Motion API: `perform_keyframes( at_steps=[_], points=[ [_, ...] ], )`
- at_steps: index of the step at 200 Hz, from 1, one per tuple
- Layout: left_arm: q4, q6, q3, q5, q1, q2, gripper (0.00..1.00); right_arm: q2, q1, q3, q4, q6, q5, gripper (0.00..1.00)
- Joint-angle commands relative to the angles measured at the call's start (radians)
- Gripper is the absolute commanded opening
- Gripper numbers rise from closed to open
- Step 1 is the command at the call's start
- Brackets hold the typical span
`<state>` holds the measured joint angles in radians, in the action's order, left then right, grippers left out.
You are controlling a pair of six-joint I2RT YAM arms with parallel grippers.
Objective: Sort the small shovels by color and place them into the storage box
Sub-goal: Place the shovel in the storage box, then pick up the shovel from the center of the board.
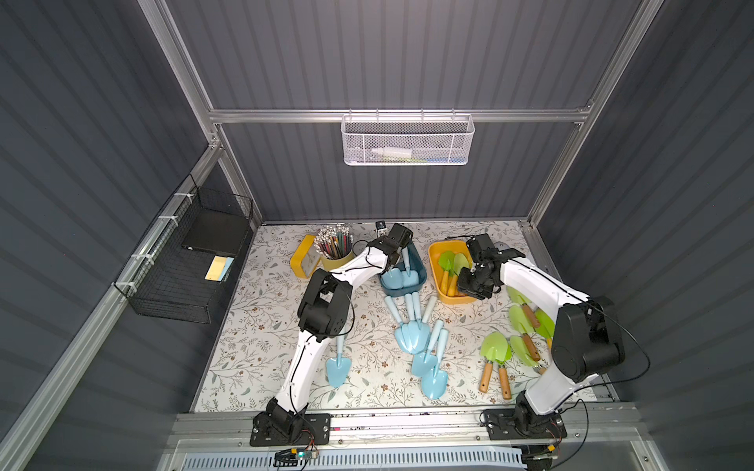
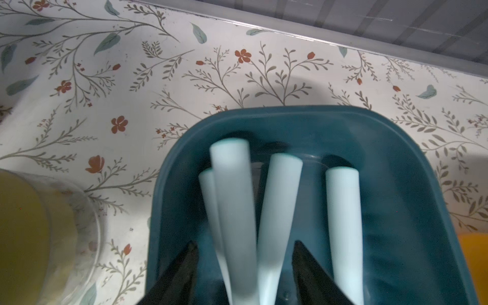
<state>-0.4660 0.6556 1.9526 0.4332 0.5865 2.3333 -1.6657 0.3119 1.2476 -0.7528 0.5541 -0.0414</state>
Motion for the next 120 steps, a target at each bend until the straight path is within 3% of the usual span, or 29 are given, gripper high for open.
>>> perform_keyframes(
  at_steps=[1,45,94,120],
  points=[
    [0.011,-0.003,0.059,-0.01,0.012,-0.03,0.7,0.054,-0.005,-0.016,-0.081,0.02,0.05,0.41],
    [0.101,0.01,0.065,-0.036,0.011,-0.096,0.74,0.168,-0.008,-0.091,-0.271,0.013,0.082,0.43],
    [0.057,-0.003,0.163,-0.06,0.007,-0.037,0.75,0.262,-0.007,-0.278,-0.365,0.024,-0.14,0.43],
    [0.045,-0.03,0.215,-0.063,0.0,0.002,0.76,0.312,-0.005,-0.383,-0.365,0.061,-0.195,0.42]
  ],
)
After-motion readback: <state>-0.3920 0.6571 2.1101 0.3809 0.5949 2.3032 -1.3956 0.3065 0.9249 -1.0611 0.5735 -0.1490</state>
